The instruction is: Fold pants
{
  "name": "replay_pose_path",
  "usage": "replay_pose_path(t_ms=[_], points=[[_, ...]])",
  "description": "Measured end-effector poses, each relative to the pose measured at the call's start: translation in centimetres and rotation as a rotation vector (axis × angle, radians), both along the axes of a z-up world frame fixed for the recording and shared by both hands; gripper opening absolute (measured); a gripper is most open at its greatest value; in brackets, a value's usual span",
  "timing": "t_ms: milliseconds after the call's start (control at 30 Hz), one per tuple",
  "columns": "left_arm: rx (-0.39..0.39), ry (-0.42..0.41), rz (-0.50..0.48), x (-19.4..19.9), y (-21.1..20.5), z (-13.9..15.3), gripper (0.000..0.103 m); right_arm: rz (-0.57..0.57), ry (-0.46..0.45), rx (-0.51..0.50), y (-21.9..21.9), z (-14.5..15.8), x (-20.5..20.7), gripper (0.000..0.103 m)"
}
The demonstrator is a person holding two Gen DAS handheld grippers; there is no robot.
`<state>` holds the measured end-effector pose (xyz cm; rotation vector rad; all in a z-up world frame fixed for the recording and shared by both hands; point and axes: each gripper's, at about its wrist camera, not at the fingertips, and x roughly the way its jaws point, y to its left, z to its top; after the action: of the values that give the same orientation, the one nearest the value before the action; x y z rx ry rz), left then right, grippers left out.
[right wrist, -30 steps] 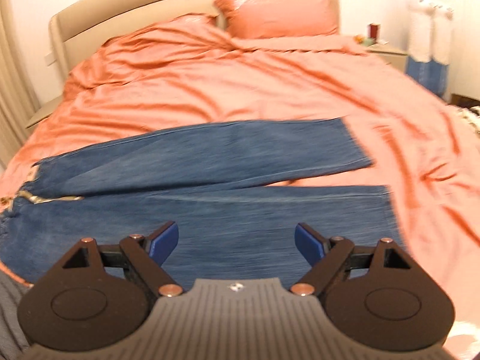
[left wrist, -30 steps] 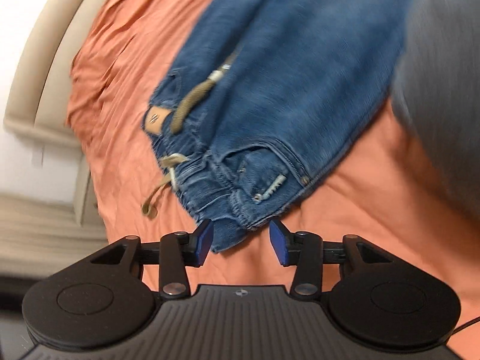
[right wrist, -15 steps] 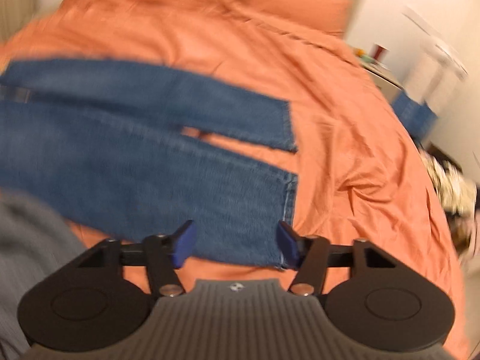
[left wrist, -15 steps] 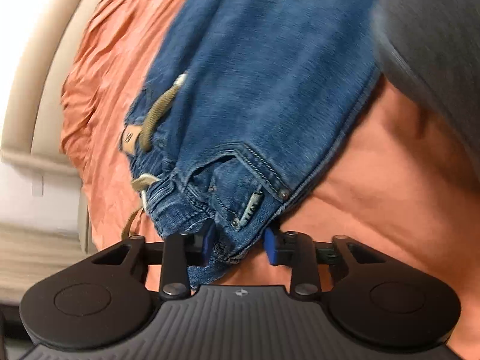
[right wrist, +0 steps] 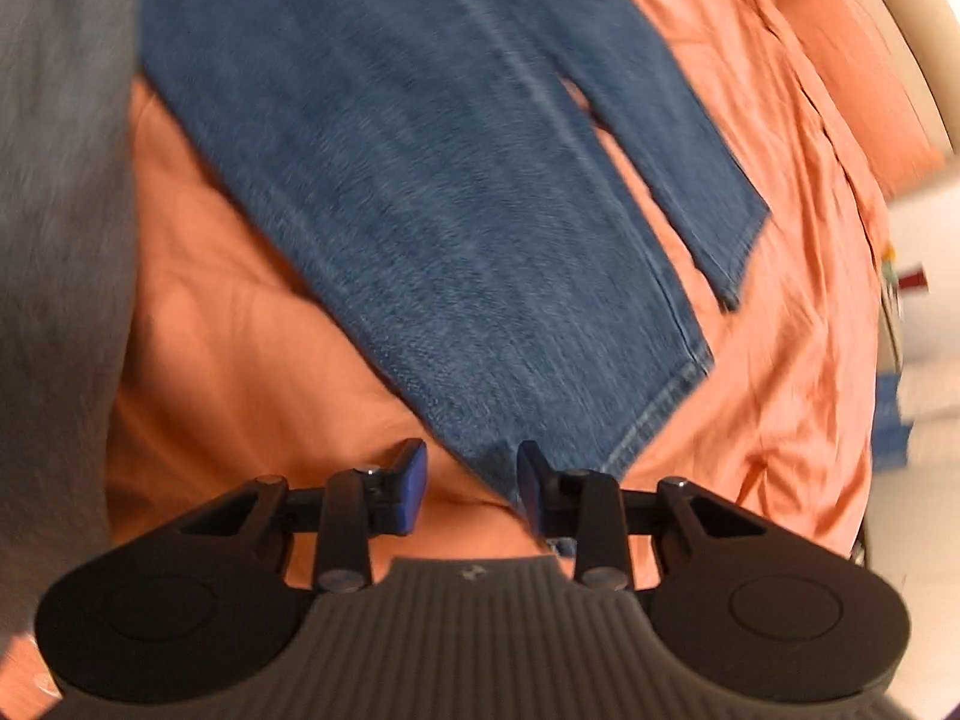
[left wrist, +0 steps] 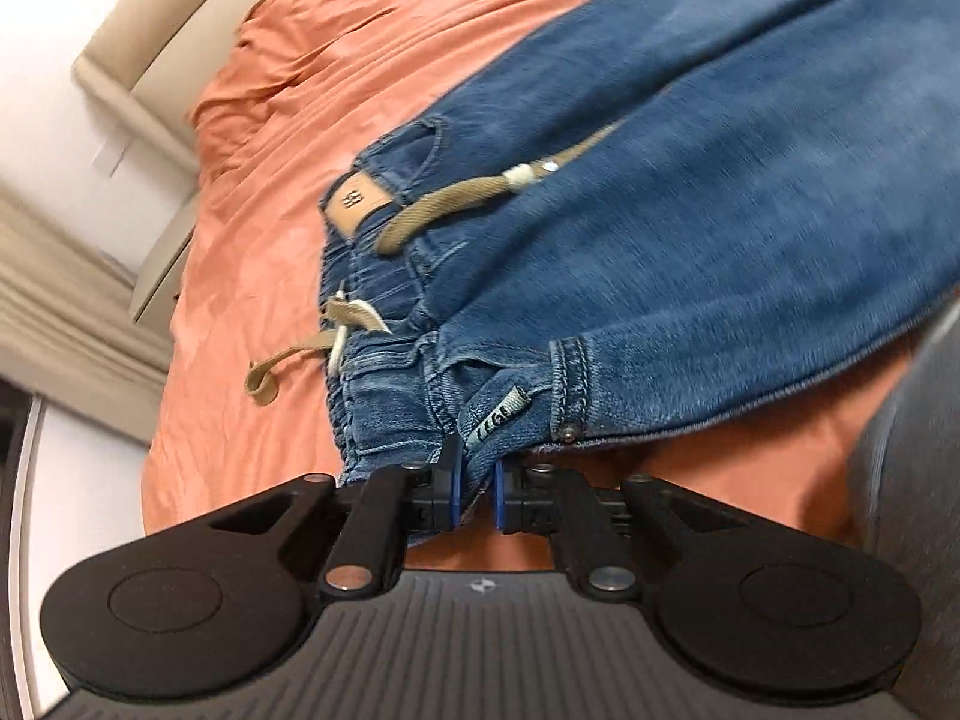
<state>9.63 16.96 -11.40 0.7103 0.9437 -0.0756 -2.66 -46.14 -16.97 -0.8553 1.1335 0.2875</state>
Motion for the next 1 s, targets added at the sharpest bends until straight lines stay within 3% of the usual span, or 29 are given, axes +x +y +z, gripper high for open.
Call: replay_pose_path(t_ms=[67, 100, 200, 500, 633, 800, 1000], points=[[-0.01, -0.008, 0.037, 0.0, -0.1, 0.2, 0.01, 0.034, 0.006, -0.017, 0.2, -0.8, -0.1, 0.023], [-0.016, -0.015, 0.054, -0.1, -0.2, 0.3, 0.01, 0.051, 0.001, -0.027, 0.2, -1.2, -0.3, 0.014], [-0.043, -0.046, 0.102, -0.3, -0.1, 0.8, 0.01, 0.045, -0.062, -0.041, -0.1, -1.1, -1.0, 0.002], [-0.152, -0.175, 0.218, 0.2, 0.4, 4.9, 0.009, -0.164, -0.347, 0.099, -2.3, 5.3, -0.7, 0.0], [-0.206, -0.229, 0.261, 2.0, 0.7, 8.2, 0.009, -0.225, -0.439, 0.132, -2.5, 8.5, 2.2, 0.0], [-0.213, -0.252, 0.307, 6.7, 0.5, 11.5, 0.009, -0.3, -0.499, 0.17, -3.6, 11.8, 8.5, 0.0], [-0.21, -0.235, 0.362, 14.8, 0.1, 12.1, 0.01, -0.367, -0.51, 0.198, -4.3, 12.5, 17.7, 0.0]])
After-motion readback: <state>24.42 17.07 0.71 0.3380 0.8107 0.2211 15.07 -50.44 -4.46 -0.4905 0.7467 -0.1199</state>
